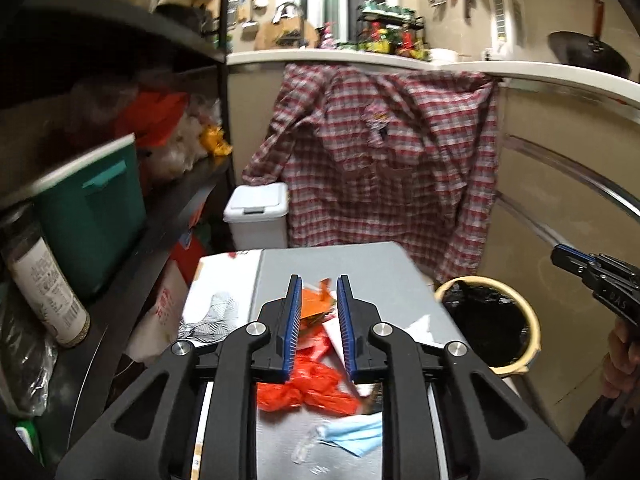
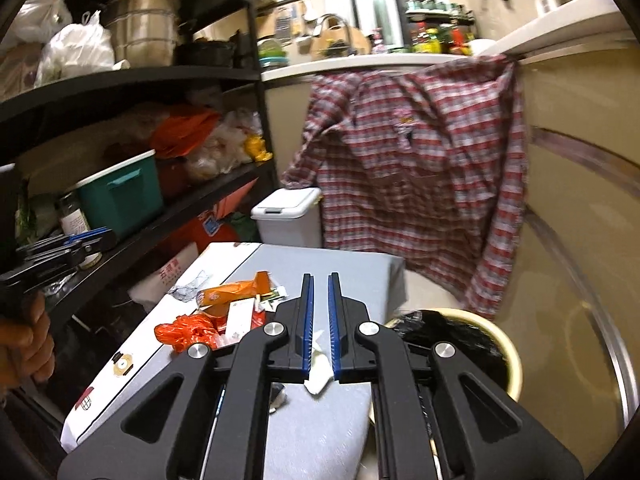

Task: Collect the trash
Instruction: 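Reach the left tool to the orange plastic bag while the right tool grasps the tissue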

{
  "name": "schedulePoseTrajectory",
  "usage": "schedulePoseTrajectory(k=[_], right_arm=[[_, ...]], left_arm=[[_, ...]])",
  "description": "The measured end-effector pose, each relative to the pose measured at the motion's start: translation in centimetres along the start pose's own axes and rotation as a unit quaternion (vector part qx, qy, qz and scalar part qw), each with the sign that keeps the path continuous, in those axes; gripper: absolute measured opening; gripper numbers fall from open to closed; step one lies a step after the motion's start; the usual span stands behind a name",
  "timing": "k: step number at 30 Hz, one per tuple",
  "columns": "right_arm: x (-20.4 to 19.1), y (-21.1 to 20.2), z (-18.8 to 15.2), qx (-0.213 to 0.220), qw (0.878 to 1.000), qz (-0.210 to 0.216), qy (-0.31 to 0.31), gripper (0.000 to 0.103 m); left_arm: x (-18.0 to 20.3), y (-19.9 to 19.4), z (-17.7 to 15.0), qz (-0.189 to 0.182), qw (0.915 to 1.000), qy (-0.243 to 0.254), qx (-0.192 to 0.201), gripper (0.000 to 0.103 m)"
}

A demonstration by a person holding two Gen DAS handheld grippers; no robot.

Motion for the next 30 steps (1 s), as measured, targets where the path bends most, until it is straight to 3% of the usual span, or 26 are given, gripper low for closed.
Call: schedulePoseTrajectory(k=[5,10,16,17,19,20,21,23,30], right_arm=[[0.9,4.8,-4.0,-0.032,0.999,0.001,0.023,0.01],[0.8,9.6,-7.7,-0.094,0.995,0.005,0.03,0.011],[-0.9,13.2,-10.2,-0.136,0.99,0.024,0.025,0.014],[-1.3,13.7,-10.8,-0.144,0.989,0.027,0.018,0.016],[-1.8,14.3,-11.7,-0.155,0.987,0.03,0.008,0.023],[-1.9,14.6,-12.0,-0.159,0.987,0.03,0.006,0.027],[-2.1,15.0,-12.2,-0.165,0.986,0.032,0.004,0.03],[-2.3,15.5,-12.6,-0.174,0.984,0.036,0.0,0.037],[-2.8,16.3,-13.4,-0.189,0.981,0.041,-0.01,0.037]], left_arm=[[-4.1,3.4,-3.7,-0.006,0.9957,-0.082,-0.044,0.016],[-5.7,6.1,-6.2,-0.017,0.9886,-0.122,-0.087,0.016],[-6.6,9.0,-8.4,-0.025,0.9783,-0.157,-0.133,0.016],[-6.8,9.5,-8.9,-0.024,0.976,-0.162,-0.144,0.018],[-7.1,10.3,-9.7,-0.018,0.9721,-0.17,-0.161,0.039],[-7.2,10.5,-10.0,-0.012,0.9707,-0.173,-0.167,0.058],[-7.5,10.7,-10.2,-0.009,0.9701,-0.174,-0.169,0.064],[-7.8,11.2,-10.6,-0.002,0.9671,-0.178,-0.182,0.064],[-7.5,12.6,-12.1,-0.001,0.9599,-0.175,-0.219,0.068]])
Point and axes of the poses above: each gripper's, at about its wrist camera, not at the fingertips, and y roughly the way its jaws point, x to its right, z to its top, the point moved 6 cm from there along y, roughly the way its jaws point, and after that the axes turned 10 degrees about -z, right-handed, at the moved point
